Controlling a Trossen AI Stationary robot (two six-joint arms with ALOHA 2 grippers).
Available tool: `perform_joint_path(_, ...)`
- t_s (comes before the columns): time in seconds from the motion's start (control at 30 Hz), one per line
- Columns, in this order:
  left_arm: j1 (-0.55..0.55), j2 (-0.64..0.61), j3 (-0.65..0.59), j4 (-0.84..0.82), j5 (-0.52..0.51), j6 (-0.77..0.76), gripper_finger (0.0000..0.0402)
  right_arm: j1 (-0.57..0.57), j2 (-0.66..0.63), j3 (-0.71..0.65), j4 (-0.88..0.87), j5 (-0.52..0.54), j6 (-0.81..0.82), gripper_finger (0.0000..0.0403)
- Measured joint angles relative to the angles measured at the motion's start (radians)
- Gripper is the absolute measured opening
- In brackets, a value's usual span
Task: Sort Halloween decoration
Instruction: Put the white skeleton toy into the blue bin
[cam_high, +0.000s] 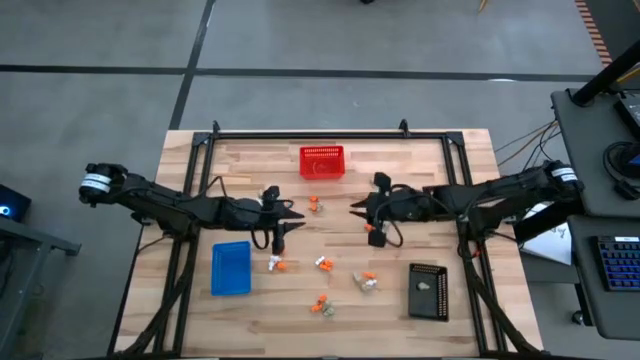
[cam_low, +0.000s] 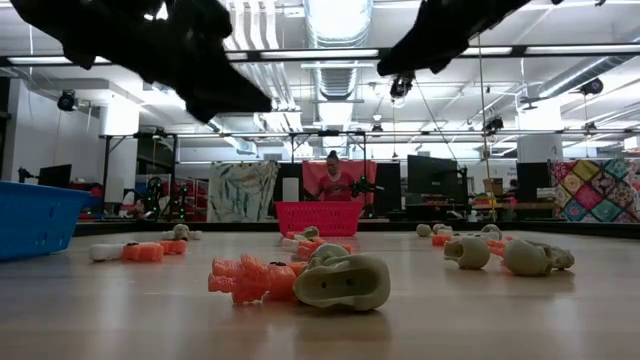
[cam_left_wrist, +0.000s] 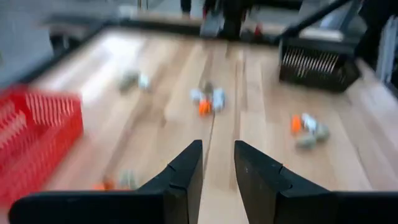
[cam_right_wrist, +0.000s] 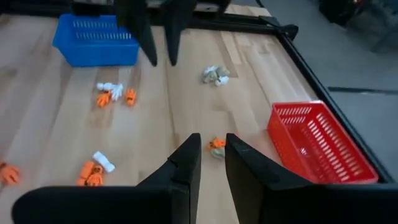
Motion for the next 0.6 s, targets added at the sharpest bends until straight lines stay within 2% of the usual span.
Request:
perform_joint_path(0.07,0.007,0.0,0.032,-0.147,-0.039,-0.077,0.0075,-0.002,-0.014,-0.023,0.008,-0.002,0.044,0.0063)
perform_joint_path(0.2,0.042,0.02,0.164,-0.595,-0.178,-0.31,0.0075,-0.001,-0.012,-0.062,0.018,-0.006,0.086,0.0063)
perform_joint_path(0.3,0.086,0.055,0.266,-0.876,-0.189,-0.43,0.0075,-0.004,0.01,-0.076,0.03,0.007,0.076,0.0063)
perform_joint_path(0.43,0.139,0.118,0.332,-1.012,-0.124,-0.401,0.0075,-0.006,0.04,-0.076,0.041,0.09,0.004,0.0063)
perform_joint_path(0.6,0.231,0.18,0.347,-1.013,0.102,-0.206,0.0075,-0.031,0.036,-0.076,0.036,0.098,-0.078,0.0063)
